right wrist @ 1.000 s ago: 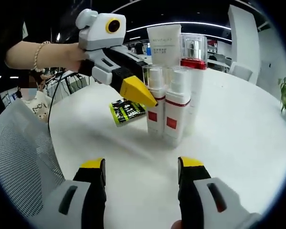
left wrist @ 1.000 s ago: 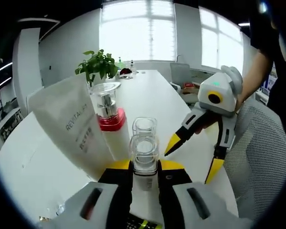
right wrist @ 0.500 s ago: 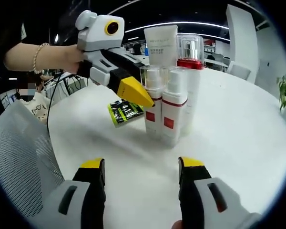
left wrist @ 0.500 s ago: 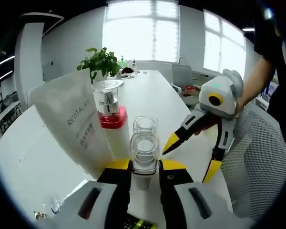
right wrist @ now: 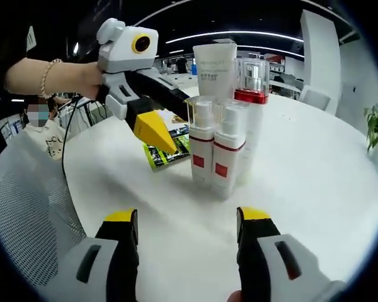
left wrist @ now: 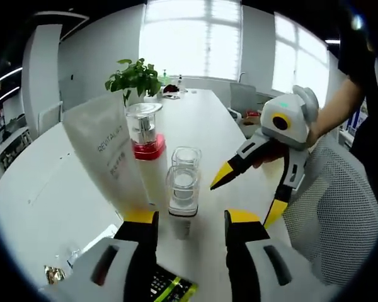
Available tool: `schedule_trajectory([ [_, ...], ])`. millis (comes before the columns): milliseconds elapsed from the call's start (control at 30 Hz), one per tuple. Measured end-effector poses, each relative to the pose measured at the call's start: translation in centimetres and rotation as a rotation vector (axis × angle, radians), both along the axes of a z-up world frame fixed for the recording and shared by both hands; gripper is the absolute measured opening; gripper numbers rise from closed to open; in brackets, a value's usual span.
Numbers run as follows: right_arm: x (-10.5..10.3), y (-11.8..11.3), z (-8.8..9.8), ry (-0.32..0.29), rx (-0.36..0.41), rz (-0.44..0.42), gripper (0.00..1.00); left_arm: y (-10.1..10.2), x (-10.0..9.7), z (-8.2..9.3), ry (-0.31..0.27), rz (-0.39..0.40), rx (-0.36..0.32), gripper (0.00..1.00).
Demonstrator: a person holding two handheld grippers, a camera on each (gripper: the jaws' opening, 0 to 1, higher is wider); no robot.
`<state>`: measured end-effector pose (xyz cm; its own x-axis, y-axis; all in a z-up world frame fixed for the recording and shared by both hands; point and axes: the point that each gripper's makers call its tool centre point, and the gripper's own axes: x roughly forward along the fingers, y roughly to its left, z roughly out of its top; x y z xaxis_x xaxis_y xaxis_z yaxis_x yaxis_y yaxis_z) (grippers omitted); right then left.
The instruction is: Arrange the skincare products in the storage area until every visible bottle or jar stands upright without overlapping.
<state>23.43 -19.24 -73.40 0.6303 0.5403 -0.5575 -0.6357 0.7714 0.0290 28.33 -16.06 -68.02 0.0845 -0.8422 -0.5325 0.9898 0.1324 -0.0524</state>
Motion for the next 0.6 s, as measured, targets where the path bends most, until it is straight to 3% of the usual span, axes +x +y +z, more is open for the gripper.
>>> schedule_trajectory([
  [333, -0.4, 0.1, 2.1, -0.037, 0.009, -0.014, 0.66, 2.1, -0.4, 0.2, -0.001, 0.053, 0.023, 0.53],
  [467, -0.8, 0.4, 3.7, -0.053, 0.013, -0.014, 0.66, 3.4, -1.0, 0.4, 0.021, 0.108, 0.034, 0.62],
  [600, -0.8, 0.6, 4.7, -0.070, 0.017, -0.012, 0.68, 4.5, -1.9, 0.7, 0.041, 0.147, 0.041, 0.64],
])
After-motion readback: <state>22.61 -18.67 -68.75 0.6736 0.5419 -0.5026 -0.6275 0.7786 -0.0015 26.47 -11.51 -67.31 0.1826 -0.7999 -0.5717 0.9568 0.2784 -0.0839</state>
